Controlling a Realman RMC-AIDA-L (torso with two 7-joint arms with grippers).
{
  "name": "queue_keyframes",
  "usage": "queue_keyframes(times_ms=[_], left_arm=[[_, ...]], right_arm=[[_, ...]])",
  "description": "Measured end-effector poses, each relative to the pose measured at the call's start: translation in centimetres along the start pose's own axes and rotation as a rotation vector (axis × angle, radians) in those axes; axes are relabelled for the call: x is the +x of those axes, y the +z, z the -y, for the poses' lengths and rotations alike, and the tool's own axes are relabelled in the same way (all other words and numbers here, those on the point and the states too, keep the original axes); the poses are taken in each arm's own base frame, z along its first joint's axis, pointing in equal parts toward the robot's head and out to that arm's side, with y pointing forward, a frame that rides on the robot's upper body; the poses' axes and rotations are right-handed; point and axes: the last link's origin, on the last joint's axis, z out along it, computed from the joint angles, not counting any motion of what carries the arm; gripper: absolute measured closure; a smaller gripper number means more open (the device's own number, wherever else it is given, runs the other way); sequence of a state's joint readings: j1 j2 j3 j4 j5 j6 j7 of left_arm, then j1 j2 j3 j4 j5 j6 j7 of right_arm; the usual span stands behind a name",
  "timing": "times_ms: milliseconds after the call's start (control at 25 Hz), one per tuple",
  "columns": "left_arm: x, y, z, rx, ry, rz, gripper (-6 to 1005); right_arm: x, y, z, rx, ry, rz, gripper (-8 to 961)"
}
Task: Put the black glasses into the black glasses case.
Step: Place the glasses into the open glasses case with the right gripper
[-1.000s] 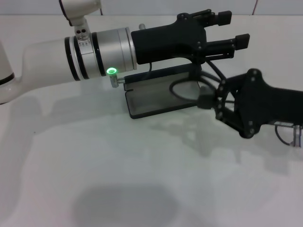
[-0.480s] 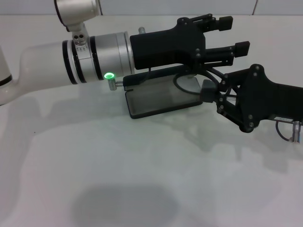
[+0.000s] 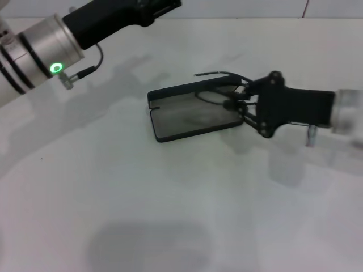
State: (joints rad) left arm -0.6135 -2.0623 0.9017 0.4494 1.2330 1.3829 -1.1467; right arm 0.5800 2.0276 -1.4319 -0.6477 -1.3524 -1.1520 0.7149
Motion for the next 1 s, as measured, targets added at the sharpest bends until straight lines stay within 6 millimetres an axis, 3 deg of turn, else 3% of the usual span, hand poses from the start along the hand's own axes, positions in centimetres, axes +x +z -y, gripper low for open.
queue_keyframes(times_ms=[240, 480, 1000], left_arm=[[-0.4, -1.0, 0.2, 0.027, -0.016, -0.002, 227], [-0.5, -1.1, 0.1, 0.031, -0.039, -0.001, 227], [-0.8, -0.1, -0.5, 0.005, -0.054, 0.002, 227]], right_arm=[[-0.8, 3.9, -1.1, -0.031, -0.164, -0.161, 837], [-0.8, 4.6, -2.5, -0.079, -0.229, -0.191, 838], [0.2, 6.4, -2.5, -0.008, -0.309, -0.322, 838]])
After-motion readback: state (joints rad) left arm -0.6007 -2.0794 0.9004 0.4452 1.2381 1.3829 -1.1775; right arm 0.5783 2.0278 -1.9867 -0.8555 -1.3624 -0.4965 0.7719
